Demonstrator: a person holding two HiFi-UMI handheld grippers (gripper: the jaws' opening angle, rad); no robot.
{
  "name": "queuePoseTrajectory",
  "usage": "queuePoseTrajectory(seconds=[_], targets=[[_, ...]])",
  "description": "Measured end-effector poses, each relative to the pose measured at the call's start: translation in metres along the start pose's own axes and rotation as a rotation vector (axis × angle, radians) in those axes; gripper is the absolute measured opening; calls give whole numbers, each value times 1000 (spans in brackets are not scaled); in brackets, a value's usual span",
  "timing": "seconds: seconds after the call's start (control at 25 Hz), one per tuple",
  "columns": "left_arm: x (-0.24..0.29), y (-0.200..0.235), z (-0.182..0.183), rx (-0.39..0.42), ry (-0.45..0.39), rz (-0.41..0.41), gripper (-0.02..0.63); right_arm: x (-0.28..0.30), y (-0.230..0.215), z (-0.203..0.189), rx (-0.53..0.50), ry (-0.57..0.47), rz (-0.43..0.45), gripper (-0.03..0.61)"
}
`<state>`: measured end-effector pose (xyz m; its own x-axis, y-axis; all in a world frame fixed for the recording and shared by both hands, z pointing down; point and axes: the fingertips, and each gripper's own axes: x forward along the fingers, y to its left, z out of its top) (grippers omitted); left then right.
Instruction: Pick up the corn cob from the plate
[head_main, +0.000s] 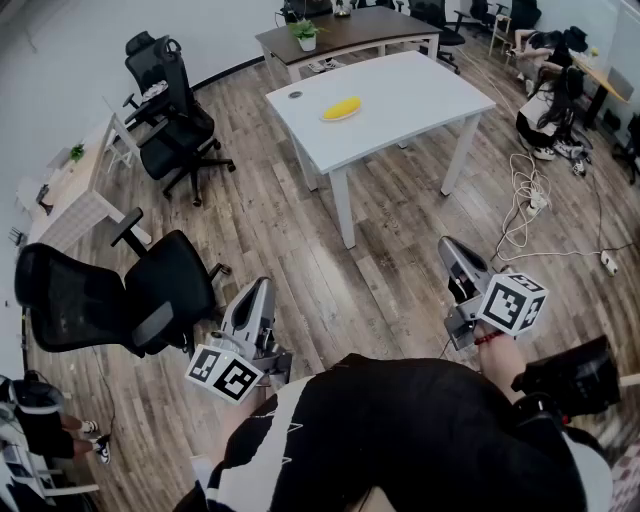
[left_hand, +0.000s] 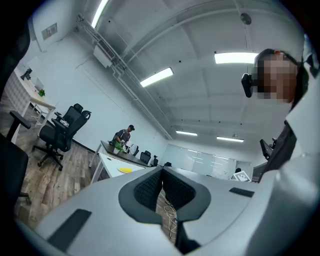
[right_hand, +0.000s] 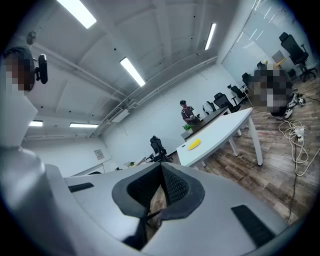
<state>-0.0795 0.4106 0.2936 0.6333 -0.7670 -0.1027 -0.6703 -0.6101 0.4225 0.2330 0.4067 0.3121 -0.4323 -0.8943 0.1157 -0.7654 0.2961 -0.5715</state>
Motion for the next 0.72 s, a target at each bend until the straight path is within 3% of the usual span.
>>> queuePoseTrajectory(seconds=[0.16,0.56,0.72], targets=[[-1,-1,4,14,4,-5,14,-1,-3,-9,36,3,34,14],[-12,8,9,11,-17,-9,14,-4,11,-7,32,-20,-8,15],[-17,20,15,102,14,8,14,6,13,-14,32,-15,-33,15]])
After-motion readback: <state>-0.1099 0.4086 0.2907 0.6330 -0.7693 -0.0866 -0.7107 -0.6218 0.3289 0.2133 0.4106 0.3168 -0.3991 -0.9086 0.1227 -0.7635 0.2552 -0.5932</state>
